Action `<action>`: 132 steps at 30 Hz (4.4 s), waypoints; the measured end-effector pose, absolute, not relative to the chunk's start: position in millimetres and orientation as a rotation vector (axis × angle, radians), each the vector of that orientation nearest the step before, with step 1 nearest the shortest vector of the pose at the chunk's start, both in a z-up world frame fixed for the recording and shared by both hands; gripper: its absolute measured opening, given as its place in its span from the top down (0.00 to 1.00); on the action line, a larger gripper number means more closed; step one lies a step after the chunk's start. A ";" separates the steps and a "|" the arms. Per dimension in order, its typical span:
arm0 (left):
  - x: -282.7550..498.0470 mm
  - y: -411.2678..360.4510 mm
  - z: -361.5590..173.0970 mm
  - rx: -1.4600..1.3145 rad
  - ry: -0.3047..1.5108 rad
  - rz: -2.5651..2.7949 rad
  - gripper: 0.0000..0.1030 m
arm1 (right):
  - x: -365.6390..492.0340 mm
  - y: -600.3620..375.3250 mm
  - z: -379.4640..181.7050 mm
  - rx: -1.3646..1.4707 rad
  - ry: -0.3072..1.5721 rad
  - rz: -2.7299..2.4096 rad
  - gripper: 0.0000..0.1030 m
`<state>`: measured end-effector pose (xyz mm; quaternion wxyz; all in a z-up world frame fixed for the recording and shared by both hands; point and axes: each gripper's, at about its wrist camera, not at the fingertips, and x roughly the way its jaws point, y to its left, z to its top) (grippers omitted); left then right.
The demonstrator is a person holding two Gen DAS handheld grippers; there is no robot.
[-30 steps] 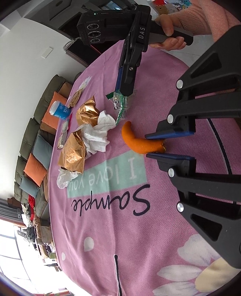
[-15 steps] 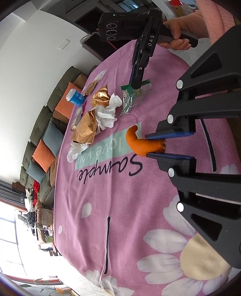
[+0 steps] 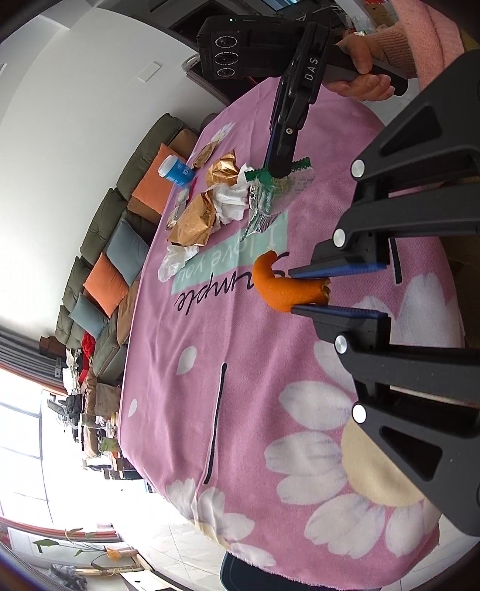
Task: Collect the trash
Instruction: 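Grasp the clear plastic wrapper with the right gripper while the left gripper holds the peel, then carry the orange peel and plastic wrapper over the teal bin with both grippers, then open both grippers over the teal bin to drop the peel and wrapper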
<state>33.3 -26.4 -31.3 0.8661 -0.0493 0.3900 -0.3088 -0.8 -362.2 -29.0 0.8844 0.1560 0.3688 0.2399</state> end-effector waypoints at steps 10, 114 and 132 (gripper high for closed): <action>30.2 5.5 -25.3 -0.127 0.789 -0.566 0.86 | 18.7 -327.0 -23.4 0.331 0.754 0.592 0.96; 41.4 199.4 -16.9 -0.323 0.695 -0.026 0.86 | 141.9 -103.6 -16.1 0.206 0.900 0.949 0.96; 55.5 208.2 -32.3 -0.350 0.725 0.022 0.86 | 152.8 -83.2 -18.3 0.189 0.927 0.938 0.96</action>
